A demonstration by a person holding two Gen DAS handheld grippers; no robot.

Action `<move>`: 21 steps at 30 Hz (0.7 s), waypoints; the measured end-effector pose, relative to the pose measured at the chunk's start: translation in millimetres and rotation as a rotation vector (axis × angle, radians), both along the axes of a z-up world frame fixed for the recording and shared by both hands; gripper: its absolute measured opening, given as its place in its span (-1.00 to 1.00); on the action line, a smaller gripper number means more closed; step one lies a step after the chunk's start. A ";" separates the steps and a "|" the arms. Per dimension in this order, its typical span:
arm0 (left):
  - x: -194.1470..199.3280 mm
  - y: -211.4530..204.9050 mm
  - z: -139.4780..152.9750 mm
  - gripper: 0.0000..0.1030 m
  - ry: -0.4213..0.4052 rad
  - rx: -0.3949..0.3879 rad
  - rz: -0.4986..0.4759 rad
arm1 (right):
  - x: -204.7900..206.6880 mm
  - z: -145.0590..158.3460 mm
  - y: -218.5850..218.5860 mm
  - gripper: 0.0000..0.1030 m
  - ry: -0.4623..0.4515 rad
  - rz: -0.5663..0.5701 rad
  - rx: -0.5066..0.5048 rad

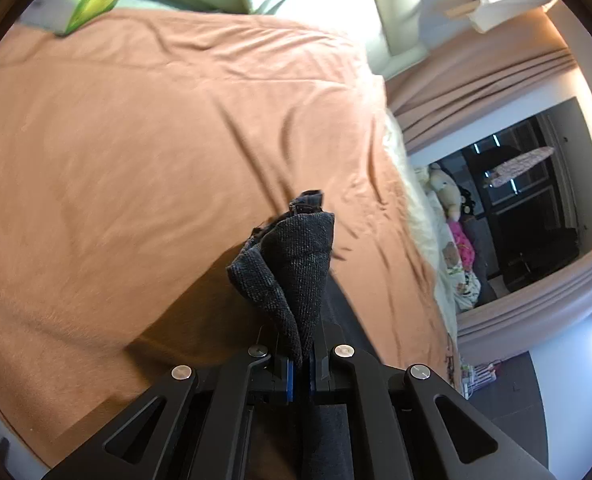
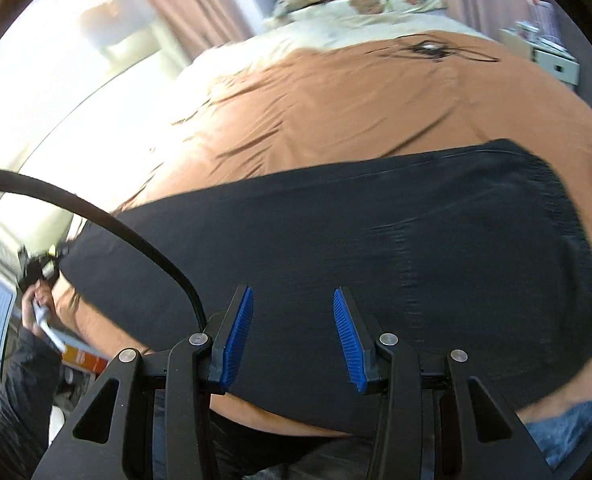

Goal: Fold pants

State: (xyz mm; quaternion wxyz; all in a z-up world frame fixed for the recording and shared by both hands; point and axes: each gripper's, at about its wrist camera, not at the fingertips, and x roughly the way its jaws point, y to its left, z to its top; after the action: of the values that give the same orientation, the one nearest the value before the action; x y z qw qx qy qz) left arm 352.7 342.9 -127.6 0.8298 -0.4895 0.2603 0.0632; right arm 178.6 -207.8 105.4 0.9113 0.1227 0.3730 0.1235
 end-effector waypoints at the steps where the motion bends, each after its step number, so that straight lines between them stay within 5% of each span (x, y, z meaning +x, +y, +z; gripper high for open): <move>1: 2.0 -1.0 4.7 -0.91 -0.005 0.005 -0.005 | 4.7 -2.3 8.3 -0.22 0.008 0.015 -0.002; 16: 14.0 2.7 37.5 -0.92 -0.031 0.005 -0.041 | 57.3 -53.4 124.1 -0.22 0.112 0.220 -0.014; 21: 13.3 7.3 26.6 -0.92 -0.026 -0.015 -0.036 | 66.3 -67.4 154.5 -0.26 0.150 0.279 -0.150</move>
State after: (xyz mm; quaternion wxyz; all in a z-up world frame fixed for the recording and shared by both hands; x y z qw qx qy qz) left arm 366.1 350.2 -101.0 0.8305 -0.4916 0.2589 0.0402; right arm 245.0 -53.3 38.0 0.8615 0.0104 0.4617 0.2111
